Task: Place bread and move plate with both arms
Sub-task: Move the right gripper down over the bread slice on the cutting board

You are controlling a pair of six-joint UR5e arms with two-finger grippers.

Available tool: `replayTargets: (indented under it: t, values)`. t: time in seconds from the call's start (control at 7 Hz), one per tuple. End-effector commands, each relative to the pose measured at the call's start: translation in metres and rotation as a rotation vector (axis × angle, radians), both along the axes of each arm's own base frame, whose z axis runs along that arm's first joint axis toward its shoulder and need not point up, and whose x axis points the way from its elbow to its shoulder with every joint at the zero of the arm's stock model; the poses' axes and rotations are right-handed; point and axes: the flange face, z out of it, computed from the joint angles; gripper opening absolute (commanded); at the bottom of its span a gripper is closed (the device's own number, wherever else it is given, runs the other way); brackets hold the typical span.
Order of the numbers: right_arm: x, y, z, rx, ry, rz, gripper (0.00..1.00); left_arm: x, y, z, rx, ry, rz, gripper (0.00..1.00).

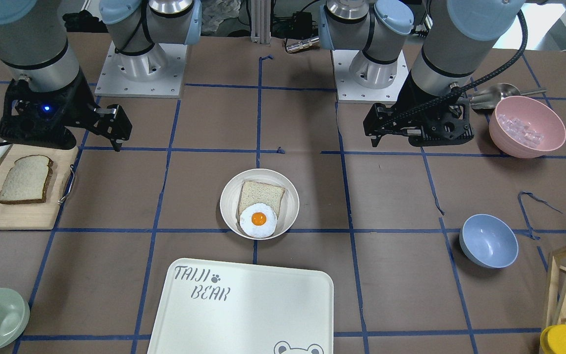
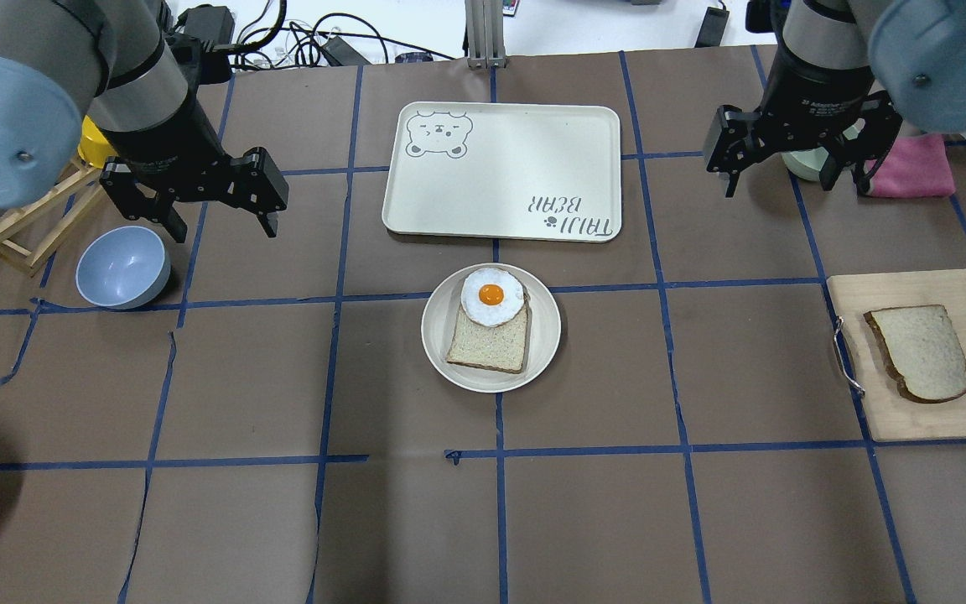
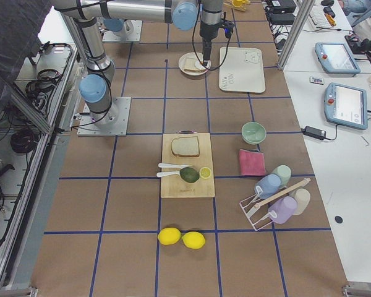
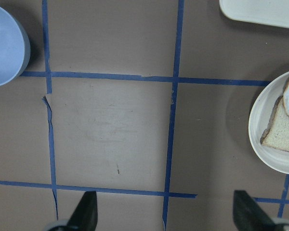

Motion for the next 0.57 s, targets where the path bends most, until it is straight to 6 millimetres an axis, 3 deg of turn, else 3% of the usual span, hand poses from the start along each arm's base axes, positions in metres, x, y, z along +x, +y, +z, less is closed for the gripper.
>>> replayTargets:
  t: [0.0,0.14,0.43]
  values:
    - [-0.082,0.009,-0.054,0.091,0.060,-0.101,1.00,0.000,0.002,0.002,-0.002,0.000,0.000,1.00]
    - [-0.106,0.009,-0.082,0.033,0.113,-0.041,1.00,0.000,0.005,0.008,-0.012,-0.002,0.000,1.00]
    - [-0.153,0.029,-0.166,0.005,0.120,-0.005,0.99,-0.002,0.006,0.008,-0.009,0.000,-0.003,1.00]
